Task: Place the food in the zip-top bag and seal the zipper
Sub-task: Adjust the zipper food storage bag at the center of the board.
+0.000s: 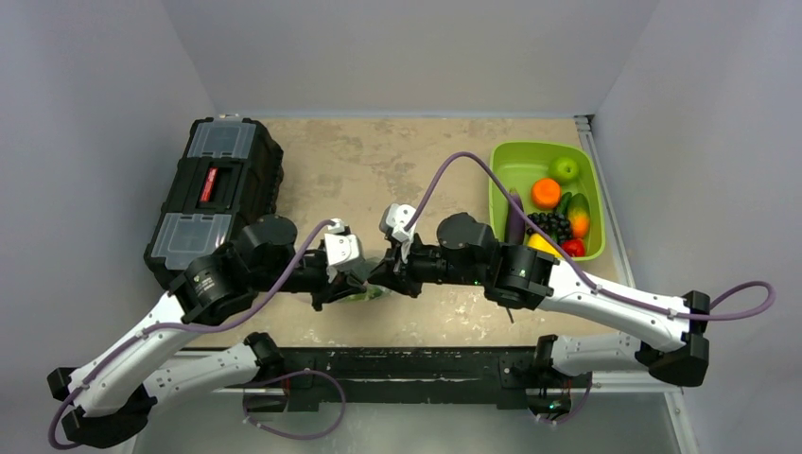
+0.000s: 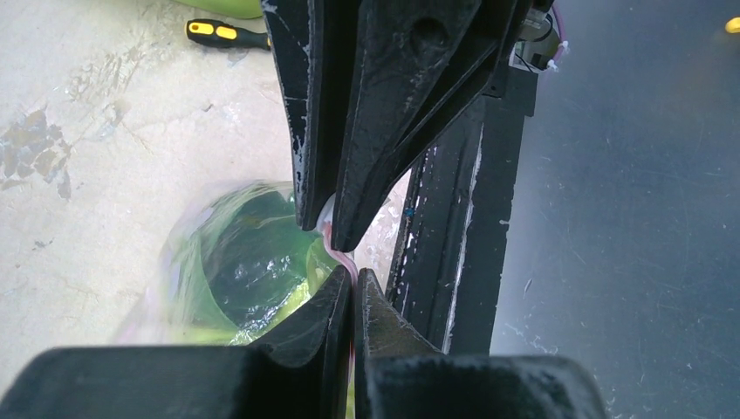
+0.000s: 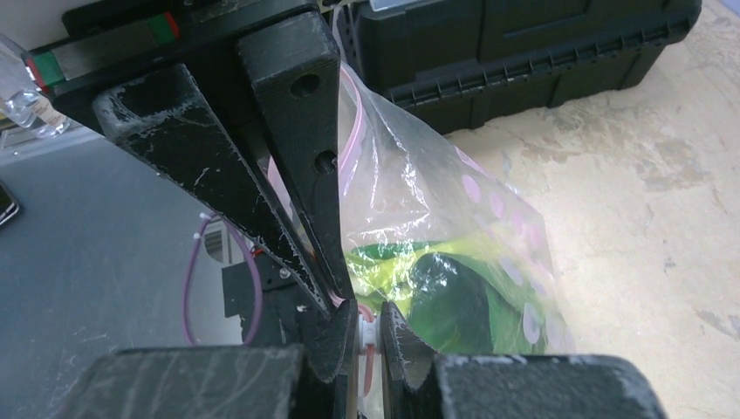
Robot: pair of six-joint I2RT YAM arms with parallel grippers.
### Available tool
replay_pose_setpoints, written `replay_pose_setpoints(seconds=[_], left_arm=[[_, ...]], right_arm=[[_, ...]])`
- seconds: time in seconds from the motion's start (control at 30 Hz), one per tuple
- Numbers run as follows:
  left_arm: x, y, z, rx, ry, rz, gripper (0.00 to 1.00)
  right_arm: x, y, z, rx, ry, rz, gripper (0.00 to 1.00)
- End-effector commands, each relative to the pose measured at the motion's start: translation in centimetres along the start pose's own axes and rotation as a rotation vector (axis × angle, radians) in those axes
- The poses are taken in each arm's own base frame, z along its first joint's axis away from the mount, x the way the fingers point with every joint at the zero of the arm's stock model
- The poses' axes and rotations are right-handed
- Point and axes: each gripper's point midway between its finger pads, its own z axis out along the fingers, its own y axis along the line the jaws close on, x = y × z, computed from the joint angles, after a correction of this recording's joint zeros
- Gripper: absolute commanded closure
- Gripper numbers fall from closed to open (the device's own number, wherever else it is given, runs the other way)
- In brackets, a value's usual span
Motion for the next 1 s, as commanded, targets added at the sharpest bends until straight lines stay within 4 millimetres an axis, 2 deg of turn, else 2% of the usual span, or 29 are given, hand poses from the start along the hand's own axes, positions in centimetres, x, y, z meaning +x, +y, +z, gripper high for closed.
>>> replay_pose_setpoints(seconds=[0.0,0.33,0.6,0.83,0.97], left_arm=[[-2.9,-0.5,0.0,0.034,-0.119,0.055,1.00],[-2.8,-0.7,-0.6,0.025,-0.147,0.087,1.00],[-2.1,-0.3,-0.8,0.000,-0.136,0.091,1.00],[-2.2,0.0,-0.6,-0.011,-0.136,0.098,1.00],[-2.4,0.0,-0.6,-0.012,-0.139,0.099,1.00]], right_arm=[[-2.2,2.2,1.1,-0.130,-0.108,-0.042,0.98],[-1.9,4.3,1.7,-0.282,-0.138,-0.069,0.92],[-1.6,4.6,0.5,-0.334,-0.158,-0.067,0.88],[-0.3,5.2,0.1,-0.385,-0.120,-0.061,0.87],[-0.3,5.2,0.2,-0.385,-0.121,-0.063,0.88]])
